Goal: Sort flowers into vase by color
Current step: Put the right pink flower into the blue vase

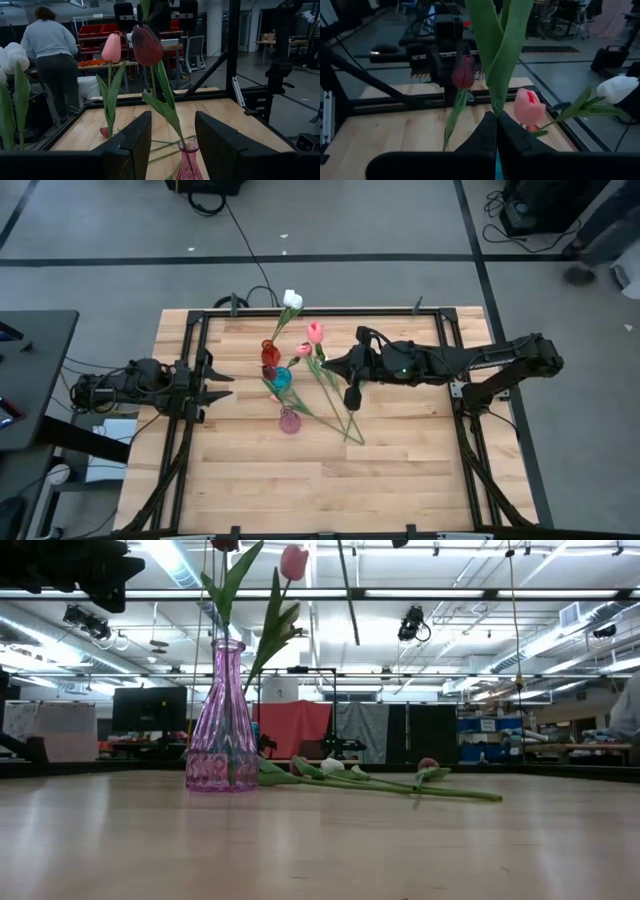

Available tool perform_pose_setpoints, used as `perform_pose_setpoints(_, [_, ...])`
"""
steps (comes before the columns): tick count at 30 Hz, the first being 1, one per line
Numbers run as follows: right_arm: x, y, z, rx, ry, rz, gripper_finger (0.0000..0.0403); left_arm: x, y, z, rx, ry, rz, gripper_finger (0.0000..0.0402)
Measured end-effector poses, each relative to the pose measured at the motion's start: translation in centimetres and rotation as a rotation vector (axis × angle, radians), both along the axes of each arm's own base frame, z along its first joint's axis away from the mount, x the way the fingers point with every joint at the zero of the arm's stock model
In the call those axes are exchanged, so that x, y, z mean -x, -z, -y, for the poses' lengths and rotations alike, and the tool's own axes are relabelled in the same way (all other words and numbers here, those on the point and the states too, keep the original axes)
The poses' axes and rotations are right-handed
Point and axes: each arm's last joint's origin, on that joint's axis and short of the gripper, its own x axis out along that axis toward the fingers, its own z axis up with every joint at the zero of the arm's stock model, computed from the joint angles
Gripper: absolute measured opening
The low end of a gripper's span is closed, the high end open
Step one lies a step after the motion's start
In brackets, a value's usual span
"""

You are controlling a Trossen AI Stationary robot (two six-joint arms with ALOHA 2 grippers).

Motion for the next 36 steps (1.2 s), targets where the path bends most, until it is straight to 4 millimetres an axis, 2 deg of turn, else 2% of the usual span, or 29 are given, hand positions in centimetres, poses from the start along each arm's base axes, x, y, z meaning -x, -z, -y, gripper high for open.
perform_pose_setpoints(7, [-0.2,0.9,-0.1,-0.018,-0.021,0.050,0.0010,0.0,-0.1,0.0,-0.003,-0.001,0.013,0.0156])
perform_pose_setpoints(14, [-0.8,1.8,-0.3,-0.029,-0.077,0.184,0.0010,0.0,-0.1,-0.1,-0.003,-0.026,0.013,0.0156])
perform_pose_setpoints(21, [-3.8,4.5,0.1,0.032,-0.056,0.263,0.0010,0.0,-0.2,-0.1,-0.002,-0.045,0.017,0.0156])
perform_pose_setpoints(24, [-4.5,5.2,0.5,0.033,-0.067,0.258,0.0010,0.0,-0.2,-0.1,-0.001,-0.048,0.016,0.0156])
perform_pose_setpoints(32, [-4.5,5.3,1.2,0.088,-0.060,0.235,0.0010,0.0,0.0,-0.1,0.004,-0.048,0.002,0.0156])
perform_pose_setpoints(36, [-3.5,5.0,0.8,0.114,-0.103,0.147,0.0010,0.0,0.0,-0.2,0.009,-0.054,-0.001,0.0156])
